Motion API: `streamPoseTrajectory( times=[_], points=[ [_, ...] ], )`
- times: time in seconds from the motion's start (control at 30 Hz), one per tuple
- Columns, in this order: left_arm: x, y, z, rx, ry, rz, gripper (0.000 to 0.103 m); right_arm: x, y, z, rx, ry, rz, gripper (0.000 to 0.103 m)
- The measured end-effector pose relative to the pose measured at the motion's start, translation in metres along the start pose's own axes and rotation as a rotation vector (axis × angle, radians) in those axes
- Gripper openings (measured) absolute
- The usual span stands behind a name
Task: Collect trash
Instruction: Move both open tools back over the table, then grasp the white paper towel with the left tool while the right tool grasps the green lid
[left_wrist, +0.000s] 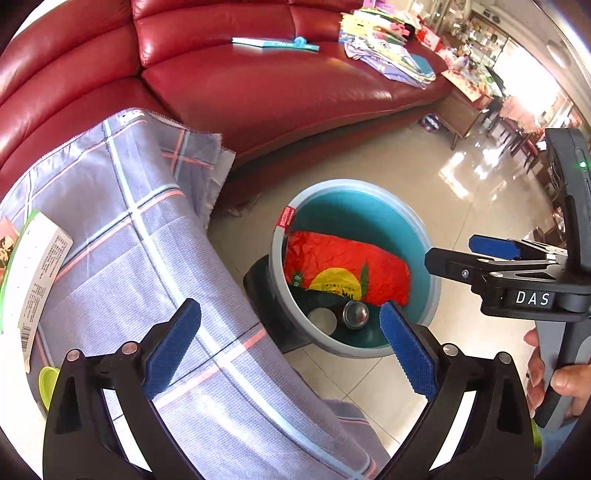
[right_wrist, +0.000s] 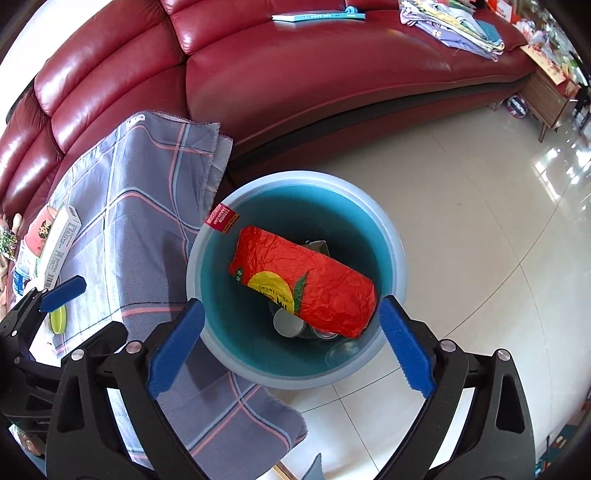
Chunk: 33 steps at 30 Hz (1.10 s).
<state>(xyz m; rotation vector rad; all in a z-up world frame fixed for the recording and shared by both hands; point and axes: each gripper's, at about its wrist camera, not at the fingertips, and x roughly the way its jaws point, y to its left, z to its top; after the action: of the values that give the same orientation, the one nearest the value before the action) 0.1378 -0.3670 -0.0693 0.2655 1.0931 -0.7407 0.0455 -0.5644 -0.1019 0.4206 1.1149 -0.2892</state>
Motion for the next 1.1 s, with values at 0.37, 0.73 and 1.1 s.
streamPoseTrajectory(
  times=[0.37,0.73,1.1],
  points=[
    [-0.047,0.039,-0.027,-0.073,-0.052,0.023,0.098,-0.022,0.043,-0.013,-0.055,-0.019,-0.011,0.092],
    [-0.108,0.129,-0.086,-0.21,-0.092,0.126,0.099,-0.028,0.143,-0.032,-0.196,-0.008,0.032,0.092],
    [-0.145,0.237,-0.136,-0.398,-0.105,0.263,0.099,-0.007,0.242,-0.051,-0.347,0.041,0.071,0.092]
  ],
)
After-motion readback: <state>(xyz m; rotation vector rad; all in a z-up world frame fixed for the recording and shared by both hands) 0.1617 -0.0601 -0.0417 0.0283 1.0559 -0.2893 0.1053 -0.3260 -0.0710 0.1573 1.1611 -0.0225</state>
